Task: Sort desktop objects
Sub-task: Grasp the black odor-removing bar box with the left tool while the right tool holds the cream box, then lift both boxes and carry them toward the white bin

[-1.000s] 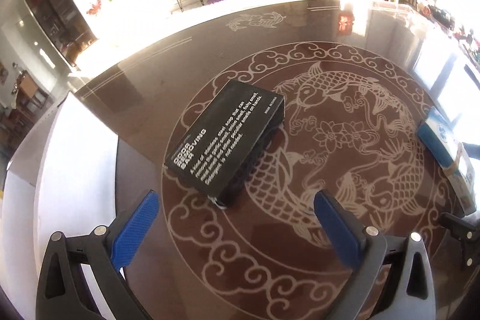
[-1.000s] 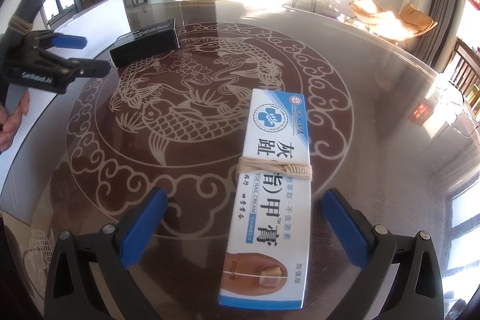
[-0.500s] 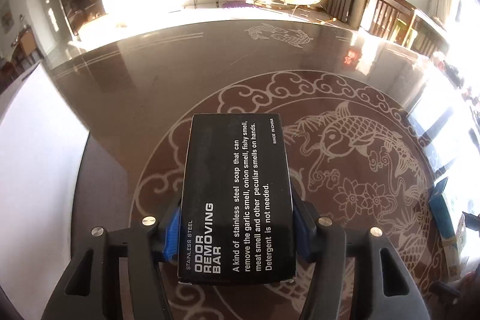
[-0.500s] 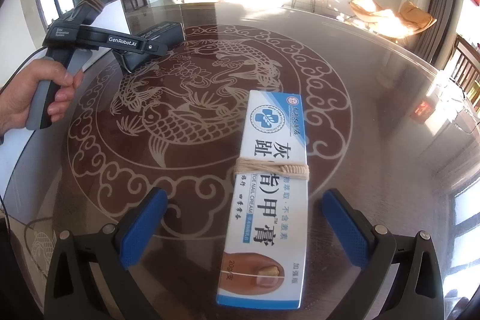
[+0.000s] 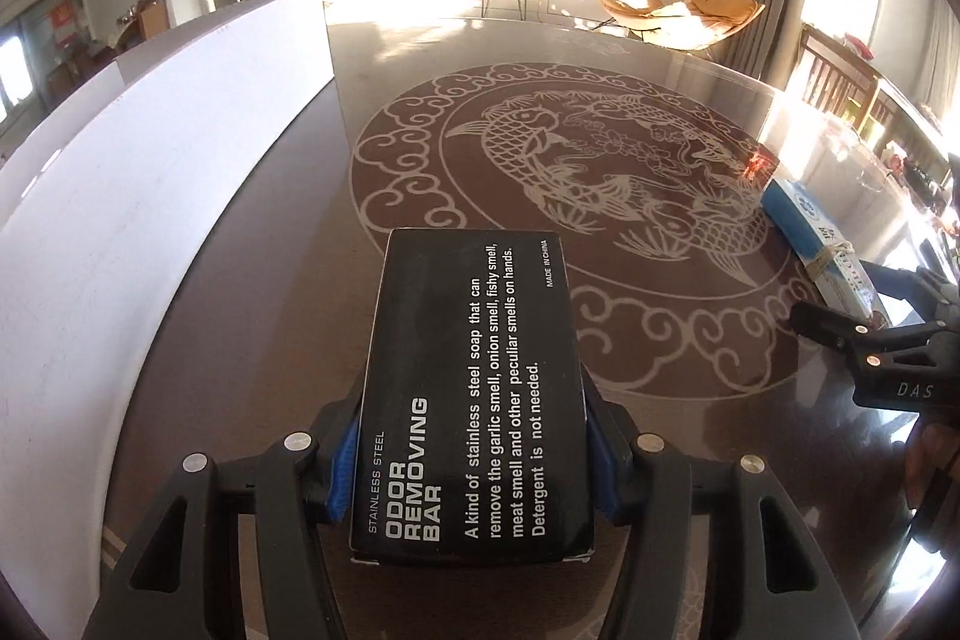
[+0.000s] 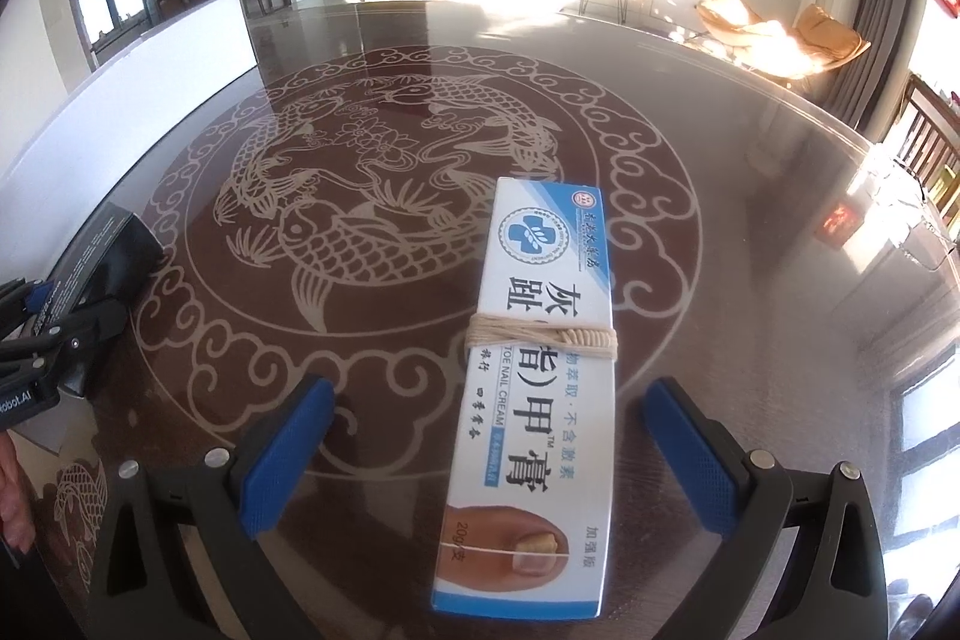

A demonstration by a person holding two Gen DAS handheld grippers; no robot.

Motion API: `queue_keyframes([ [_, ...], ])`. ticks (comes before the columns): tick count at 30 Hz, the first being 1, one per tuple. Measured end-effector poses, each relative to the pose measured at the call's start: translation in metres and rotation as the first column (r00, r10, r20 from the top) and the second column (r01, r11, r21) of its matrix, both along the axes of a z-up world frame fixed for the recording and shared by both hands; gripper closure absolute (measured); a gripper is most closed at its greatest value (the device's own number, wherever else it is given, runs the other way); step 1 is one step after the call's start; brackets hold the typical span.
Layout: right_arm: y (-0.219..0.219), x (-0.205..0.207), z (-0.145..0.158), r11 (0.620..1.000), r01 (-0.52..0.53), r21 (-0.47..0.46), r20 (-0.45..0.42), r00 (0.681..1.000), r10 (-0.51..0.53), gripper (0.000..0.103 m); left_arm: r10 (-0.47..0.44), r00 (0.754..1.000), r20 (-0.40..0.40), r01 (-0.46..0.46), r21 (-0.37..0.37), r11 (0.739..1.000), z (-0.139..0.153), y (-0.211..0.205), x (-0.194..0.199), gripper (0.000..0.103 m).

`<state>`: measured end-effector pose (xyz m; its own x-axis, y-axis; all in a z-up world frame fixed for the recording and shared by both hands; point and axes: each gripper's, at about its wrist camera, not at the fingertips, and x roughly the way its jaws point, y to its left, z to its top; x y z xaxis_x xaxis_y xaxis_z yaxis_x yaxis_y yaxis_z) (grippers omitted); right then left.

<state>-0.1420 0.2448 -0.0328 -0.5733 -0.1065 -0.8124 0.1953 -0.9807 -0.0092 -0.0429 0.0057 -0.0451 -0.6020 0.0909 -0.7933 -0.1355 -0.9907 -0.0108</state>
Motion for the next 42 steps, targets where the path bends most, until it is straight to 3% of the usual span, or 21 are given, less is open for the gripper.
queue_keyframes([
  [42,0.0000,0.0000,0.0003,1.000,0.000,0.000,0.000,1.000,0.000,0.000,0.003,1.000,-0.008,-0.003,0.015,1.000,0.0021,0.0037,0.0000,0.045],
])
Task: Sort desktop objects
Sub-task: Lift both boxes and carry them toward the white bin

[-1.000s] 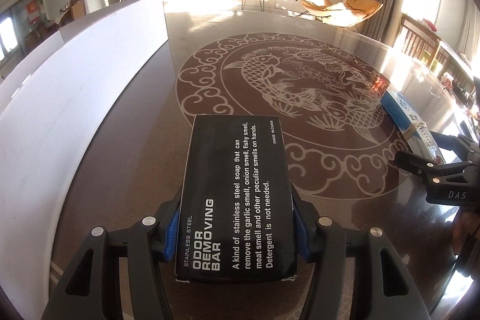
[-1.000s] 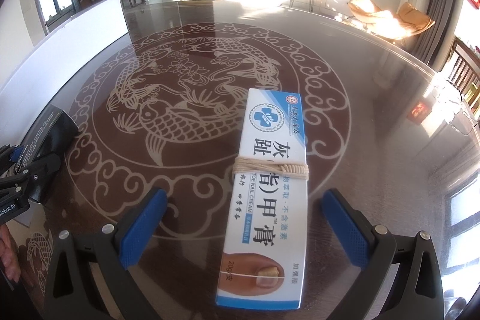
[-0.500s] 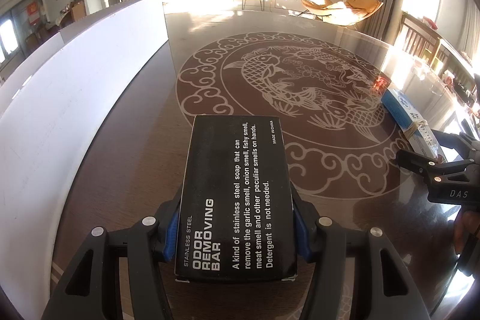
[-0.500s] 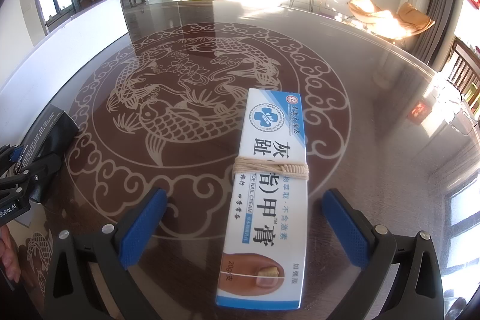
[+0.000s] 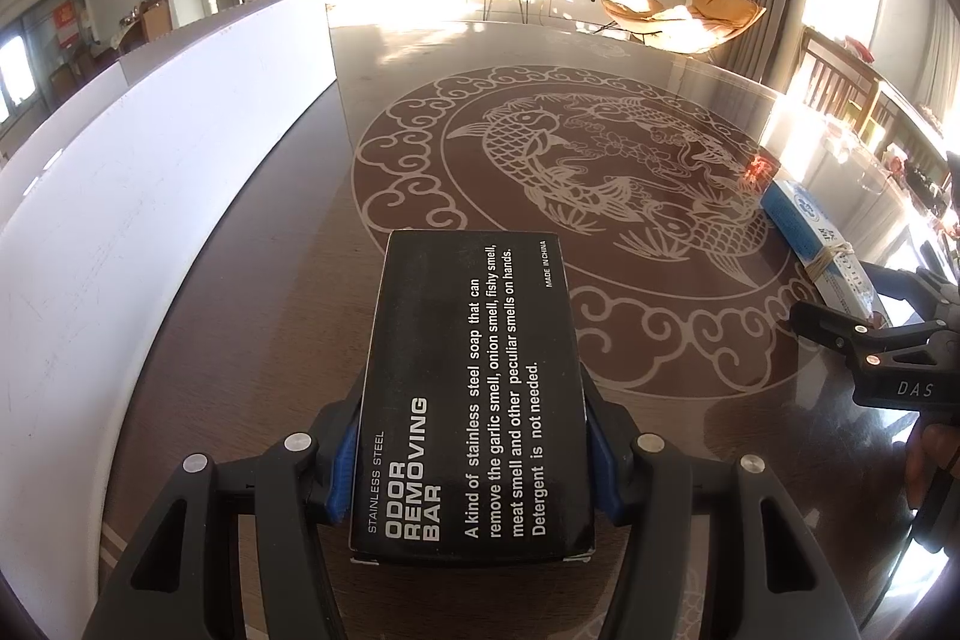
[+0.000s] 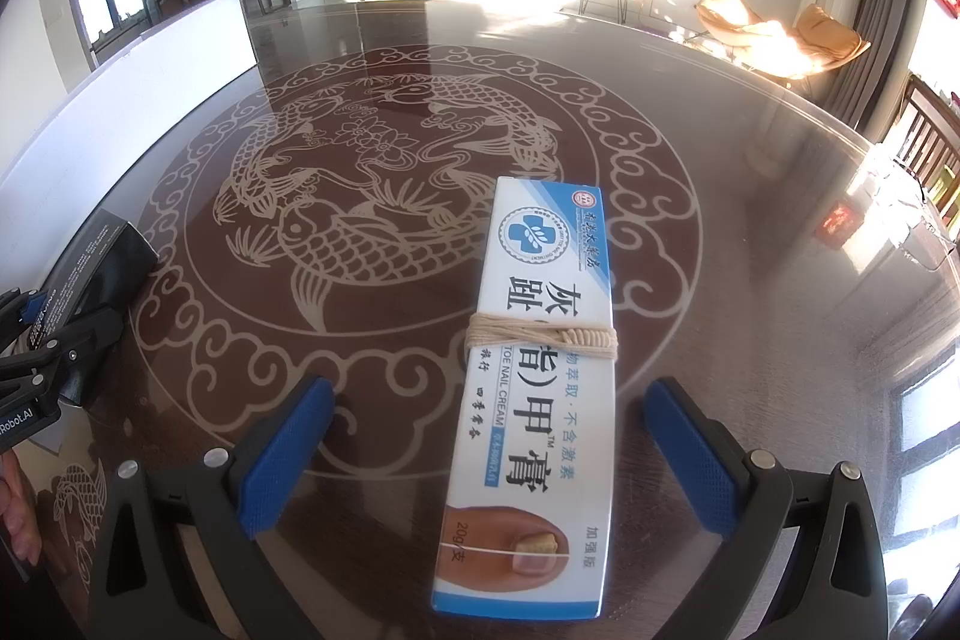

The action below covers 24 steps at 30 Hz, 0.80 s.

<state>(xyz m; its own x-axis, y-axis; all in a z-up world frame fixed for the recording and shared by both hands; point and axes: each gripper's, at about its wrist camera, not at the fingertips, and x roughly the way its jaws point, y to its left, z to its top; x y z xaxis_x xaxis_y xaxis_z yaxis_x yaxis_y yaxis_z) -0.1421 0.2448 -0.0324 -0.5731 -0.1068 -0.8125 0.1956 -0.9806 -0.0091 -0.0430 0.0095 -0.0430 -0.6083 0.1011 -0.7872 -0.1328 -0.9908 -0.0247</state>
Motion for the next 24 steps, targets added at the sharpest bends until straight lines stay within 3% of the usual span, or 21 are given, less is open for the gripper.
queue_keyframes([
  [9,0.007,-0.016,0.004,0.997,-0.072,-0.001,0.103,0.992,0.072,0.004,0.001,1.000,-0.001,-0.001,0.003,1.000,0.001,-0.003,0.001,0.045],
  [13,0.014,-0.017,0.014,0.997,-0.073,0.019,0.110,0.991,0.071,0.057,0.009,1.000,-0.005,-0.009,0.024,1.000,0.002,-0.008,0.002,0.046],
  [16,0.018,-0.015,0.017,0.997,-0.069,0.028,0.167,0.984,0.063,0.058,0.031,0.999,-0.034,-0.030,0.018,0.999,0.006,-0.010,0.006,0.046],
  [24,0.030,0.005,0.022,0.997,-0.063,-0.043,0.160,0.985,0.069,0.058,0.033,0.996,-0.078,-0.037,-0.046,0.998,0.011,-0.003,0.012,0.046],
])
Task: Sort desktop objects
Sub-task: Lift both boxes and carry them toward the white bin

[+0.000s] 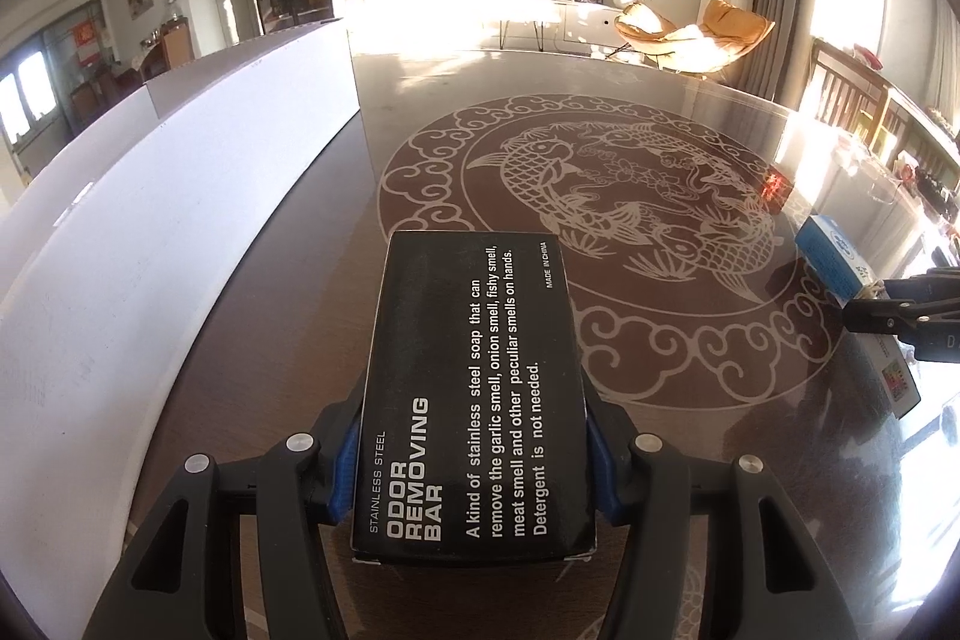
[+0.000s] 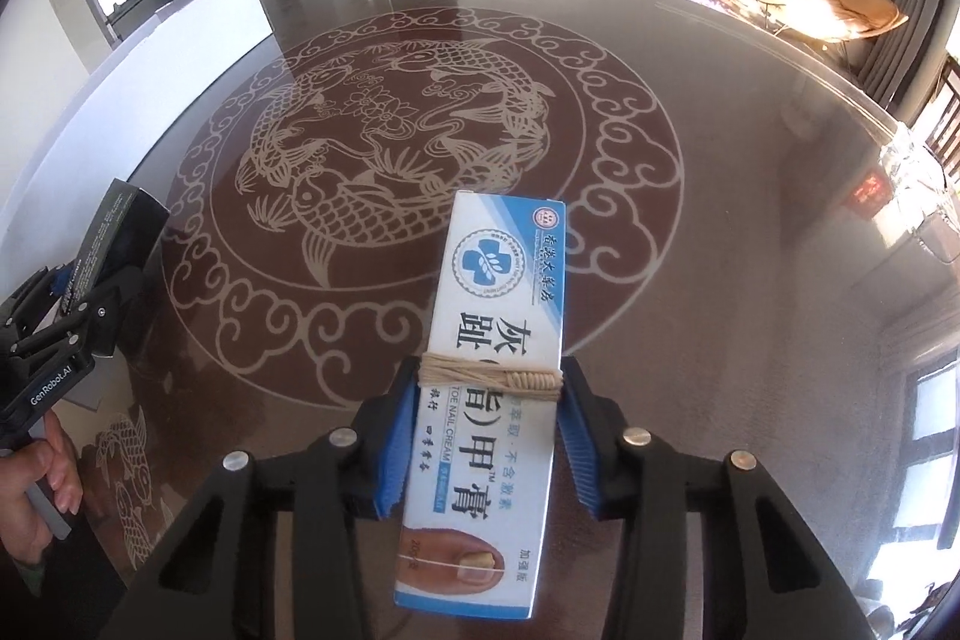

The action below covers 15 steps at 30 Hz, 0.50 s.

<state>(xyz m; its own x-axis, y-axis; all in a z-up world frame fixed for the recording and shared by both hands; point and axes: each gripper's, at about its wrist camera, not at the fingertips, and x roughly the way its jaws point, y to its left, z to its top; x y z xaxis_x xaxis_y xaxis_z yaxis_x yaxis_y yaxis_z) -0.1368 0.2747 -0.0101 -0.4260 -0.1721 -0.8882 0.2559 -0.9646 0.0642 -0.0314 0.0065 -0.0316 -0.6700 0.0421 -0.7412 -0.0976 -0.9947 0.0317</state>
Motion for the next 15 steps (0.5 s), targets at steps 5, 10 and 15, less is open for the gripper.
queue_keyframes([
  [5,-0.006,0.005,0.014,1.000,-0.024,-0.011,-0.020,1.000,0.024,0.058,0.009,1.000,-0.003,-0.009,0.004,1.000,0.000,-0.002,0.000,0.046],
  [10,-0.017,0.006,0.031,0.998,-0.051,-0.029,-0.044,0.998,0.049,0.058,0.004,1.000,-0.006,-0.004,0.001,1.000,0.001,-0.001,0.001,0.046],
  [15,-0.038,0.002,0.062,0.994,-0.100,-0.045,-0.091,0.991,0.096,0.058,0.048,0.999,0.005,-0.048,0.181,0.982,0.030,-0.025,0.015,0.046],
])
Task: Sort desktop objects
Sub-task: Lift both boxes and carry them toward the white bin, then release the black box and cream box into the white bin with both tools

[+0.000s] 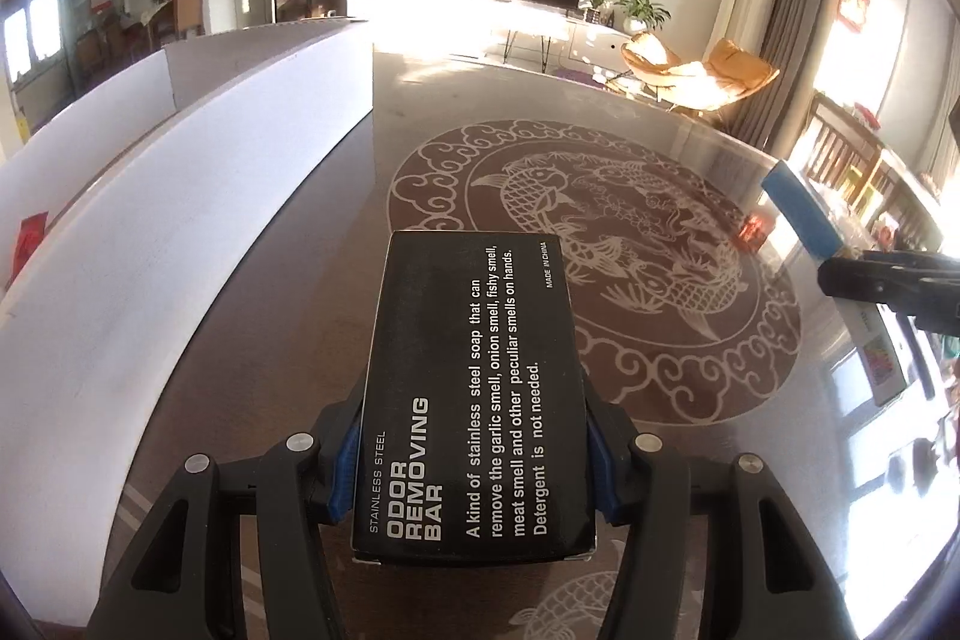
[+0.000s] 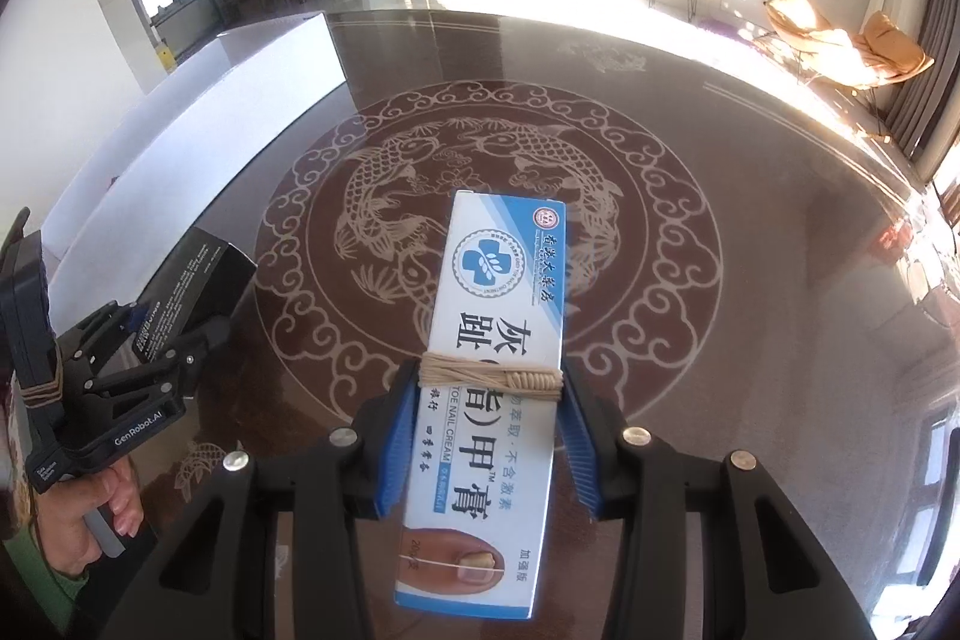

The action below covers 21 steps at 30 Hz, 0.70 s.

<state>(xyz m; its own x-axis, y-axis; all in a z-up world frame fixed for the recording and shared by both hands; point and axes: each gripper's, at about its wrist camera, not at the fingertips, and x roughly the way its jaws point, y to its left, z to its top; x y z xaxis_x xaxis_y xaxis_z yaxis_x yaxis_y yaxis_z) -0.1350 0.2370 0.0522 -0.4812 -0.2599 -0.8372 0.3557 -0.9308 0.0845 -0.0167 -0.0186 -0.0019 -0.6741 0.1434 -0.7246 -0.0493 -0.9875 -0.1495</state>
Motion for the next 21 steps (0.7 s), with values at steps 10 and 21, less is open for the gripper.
queue_keyframes([
  [10,-0.151,-0.047,0.096,0.964,-0.249,-0.096,-0.143,0.962,0.235,0.058,0.219,0.966,-0.137,-0.218,0.021,0.976,0.113,-0.149,0.010,0.046],
  [21,-0.406,-0.053,0.061,0.831,-0.537,-0.144,-0.061,0.843,0.534,0.058,0.481,0.863,0.157,-0.476,-0.067,0.877,0.040,-0.296,0.003,0.044],
])
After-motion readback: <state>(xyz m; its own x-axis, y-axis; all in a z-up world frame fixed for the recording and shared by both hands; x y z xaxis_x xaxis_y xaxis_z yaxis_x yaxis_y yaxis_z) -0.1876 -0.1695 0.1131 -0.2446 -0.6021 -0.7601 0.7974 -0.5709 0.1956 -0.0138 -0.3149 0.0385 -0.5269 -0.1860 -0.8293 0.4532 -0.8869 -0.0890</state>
